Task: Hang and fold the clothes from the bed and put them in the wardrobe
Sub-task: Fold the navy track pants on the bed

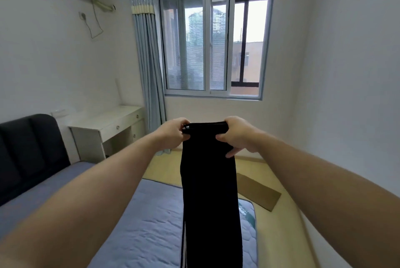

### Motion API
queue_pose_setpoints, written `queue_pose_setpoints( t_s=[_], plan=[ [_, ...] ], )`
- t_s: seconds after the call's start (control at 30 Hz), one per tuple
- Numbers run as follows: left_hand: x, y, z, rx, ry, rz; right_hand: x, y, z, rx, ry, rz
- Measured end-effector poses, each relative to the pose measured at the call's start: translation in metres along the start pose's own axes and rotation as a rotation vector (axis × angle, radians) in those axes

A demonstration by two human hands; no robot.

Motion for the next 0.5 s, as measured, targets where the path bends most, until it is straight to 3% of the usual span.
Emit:
queue_pose_setpoints(
  t_s=[0.2,0.5],
  plan=[
    [-0.001,0.065,-0.017,0.013,-0.192,-0.284,0.069,0.044,0.004,0.201,-0.149,-0.379],
    [0.053,0.037,-0.074,-0.173,-0.135,-0.440,0.089,-0.031,0.040,0.516,-0.083,-0.577]
  ],
)
Point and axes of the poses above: each hand's wrist, its own y-axis towards the middle knuckle, its own x-axis out of the back of the hand, z = x × y, the point moved 10 cm from there along y, towards the middle knuckle, and after that the axes turned 12 degrees about -x, right-handed, at the moved point
